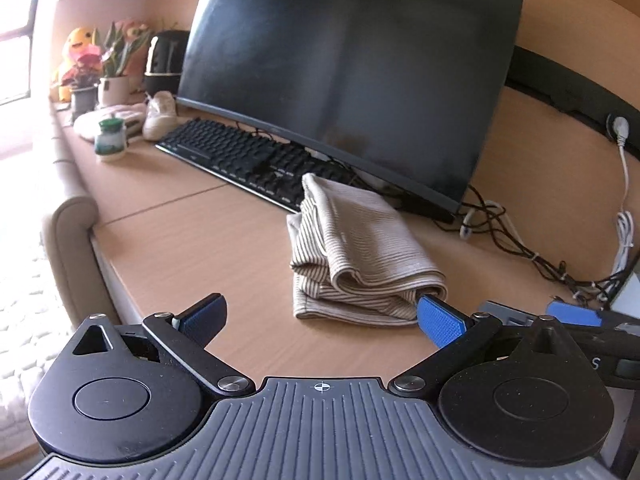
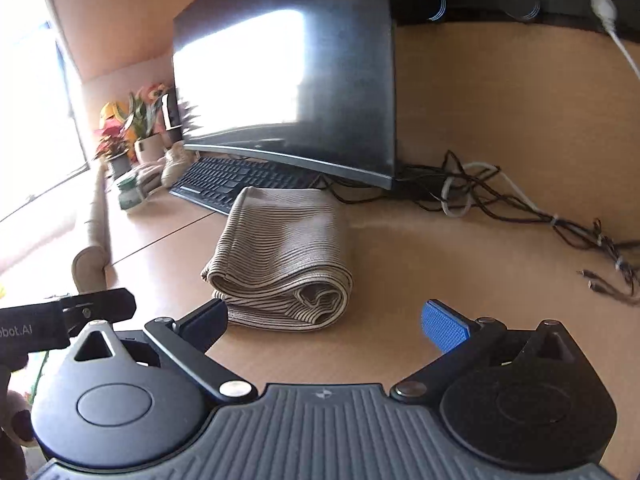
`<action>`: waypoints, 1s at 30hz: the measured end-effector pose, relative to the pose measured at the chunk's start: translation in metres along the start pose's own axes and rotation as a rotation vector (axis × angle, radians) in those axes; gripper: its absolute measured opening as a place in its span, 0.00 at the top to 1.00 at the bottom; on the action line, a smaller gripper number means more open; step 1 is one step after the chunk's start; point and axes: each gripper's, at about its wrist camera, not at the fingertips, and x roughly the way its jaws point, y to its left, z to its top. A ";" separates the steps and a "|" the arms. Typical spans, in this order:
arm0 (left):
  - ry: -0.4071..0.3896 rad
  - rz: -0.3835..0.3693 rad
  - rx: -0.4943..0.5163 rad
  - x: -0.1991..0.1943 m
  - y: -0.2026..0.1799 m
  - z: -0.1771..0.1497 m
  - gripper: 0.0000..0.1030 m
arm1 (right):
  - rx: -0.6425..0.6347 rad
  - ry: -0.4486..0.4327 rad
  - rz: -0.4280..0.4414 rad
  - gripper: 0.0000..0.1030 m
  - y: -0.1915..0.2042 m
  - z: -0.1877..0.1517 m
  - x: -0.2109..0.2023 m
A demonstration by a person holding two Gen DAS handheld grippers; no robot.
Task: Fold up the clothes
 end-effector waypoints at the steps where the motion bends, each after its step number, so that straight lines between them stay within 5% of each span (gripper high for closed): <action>1: -0.002 0.012 -0.003 0.000 -0.001 0.000 0.00 | -0.014 -0.003 0.001 0.00 -0.001 0.001 0.000; 30: 0.059 0.075 0.021 -0.009 -0.003 -0.013 0.00 | -0.040 0.017 0.020 0.00 0.003 -0.009 -0.007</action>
